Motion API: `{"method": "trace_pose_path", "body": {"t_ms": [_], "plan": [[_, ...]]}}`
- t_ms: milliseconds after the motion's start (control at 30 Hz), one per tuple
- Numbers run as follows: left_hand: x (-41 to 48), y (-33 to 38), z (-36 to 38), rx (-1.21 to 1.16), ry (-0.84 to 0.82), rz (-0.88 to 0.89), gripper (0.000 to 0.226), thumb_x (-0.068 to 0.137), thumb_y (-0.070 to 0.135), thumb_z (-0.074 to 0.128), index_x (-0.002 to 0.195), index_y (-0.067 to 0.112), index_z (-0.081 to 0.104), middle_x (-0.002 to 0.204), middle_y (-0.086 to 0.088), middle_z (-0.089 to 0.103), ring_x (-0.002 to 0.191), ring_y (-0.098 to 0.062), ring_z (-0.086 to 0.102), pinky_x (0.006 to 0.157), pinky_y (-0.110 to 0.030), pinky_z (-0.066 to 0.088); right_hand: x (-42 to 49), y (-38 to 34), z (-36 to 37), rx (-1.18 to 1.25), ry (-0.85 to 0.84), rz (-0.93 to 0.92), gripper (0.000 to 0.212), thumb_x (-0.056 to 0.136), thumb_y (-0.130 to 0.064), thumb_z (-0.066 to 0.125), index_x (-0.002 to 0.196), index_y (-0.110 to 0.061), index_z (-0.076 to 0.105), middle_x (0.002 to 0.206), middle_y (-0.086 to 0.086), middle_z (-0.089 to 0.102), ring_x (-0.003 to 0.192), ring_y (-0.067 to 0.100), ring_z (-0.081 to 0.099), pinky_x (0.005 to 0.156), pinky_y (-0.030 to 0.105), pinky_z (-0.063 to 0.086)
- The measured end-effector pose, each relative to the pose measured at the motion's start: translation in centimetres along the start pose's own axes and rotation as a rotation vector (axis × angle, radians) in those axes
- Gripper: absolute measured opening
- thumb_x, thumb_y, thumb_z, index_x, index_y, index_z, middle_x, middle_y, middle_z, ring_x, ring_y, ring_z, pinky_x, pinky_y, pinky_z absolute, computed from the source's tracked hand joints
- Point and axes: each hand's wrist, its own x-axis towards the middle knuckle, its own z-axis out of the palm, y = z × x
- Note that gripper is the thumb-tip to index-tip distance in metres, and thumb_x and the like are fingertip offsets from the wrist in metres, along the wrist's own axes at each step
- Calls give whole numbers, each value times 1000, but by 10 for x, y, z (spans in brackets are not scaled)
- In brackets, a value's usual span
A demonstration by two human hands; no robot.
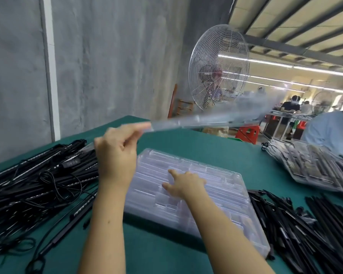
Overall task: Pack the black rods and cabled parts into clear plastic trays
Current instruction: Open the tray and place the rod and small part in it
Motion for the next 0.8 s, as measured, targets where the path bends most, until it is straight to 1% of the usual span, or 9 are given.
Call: {"method": "trace_pose_path", "body": {"t_ms": [133,233,300,367,467,533,600,700,800], "plan": [[16,32,-21,-198,-33,6,18,91,24,59,101,37,66,94,37,63,91,9,63,78,-13,52,3,2,0,-5,-25,-5,63,90,-66,29,146,-43,13,145,18,36,127,39,40,100,57,34],[15,48,-23,-188,-126,-16,21,89,23,59,102,38,65,94,39,62,84,15,61,73,-5,47,2,11,0,168,-67,-36,61,91,-63,31,147,-42,18,154,15,21,137,39,26,109,54,23],[14,56,-26,-78,-145,22,23,88,28,58,106,41,63,100,20,69,61,1,61,63,-13,51,-7,28,-4,585,-70,-109,54,97,-49,38,146,-28,33,153,8,28,140,28,27,115,41,20],[18,63,-31,23,-159,46,25,87,32,59,106,47,61,96,1,73,54,-18,58,65,-33,54,-30,57,-8,1236,52,-78,41,99,-30,44,134,-10,49,143,7,44,132,20,39,110,30,27],[22,76,-34,87,-171,126,25,86,31,62,106,45,67,92,2,73,41,-8,43,51,-28,40,-70,111,-9,2028,326,224,27,101,-20,39,104,-3,59,108,17,65,109,30,54,87,37,49],[20,89,-35,76,-227,143,23,86,32,63,104,44,70,94,11,73,46,3,46,47,-22,33,-102,143,-9,2276,399,303,20,95,-22,44,92,-5,55,76,15,71,91,31,58,64,34,57],[15,101,-35,33,-380,82,22,85,34,63,101,48,70,96,21,71,50,11,50,50,-13,39,-138,168,-11,2407,469,318,32,68,-29,65,88,-8,53,66,10,70,80,25,57,56,31,55],[1,116,-35,34,-709,13,25,85,29,68,93,52,69,95,30,68,83,15,60,80,-21,52,-195,203,-10,2492,522,303,27,88,-35,50,93,-9,55,78,9,70,75,18,59,49,27,54],[-17,127,-47,56,-1032,-12,25,84,28,71,90,52,70,90,30,69,86,14,62,83,-19,50,-243,225,-6,2431,459,305,31,79,-29,58,102,-10,55,87,13,68,79,23,61,60,30,55]]}}
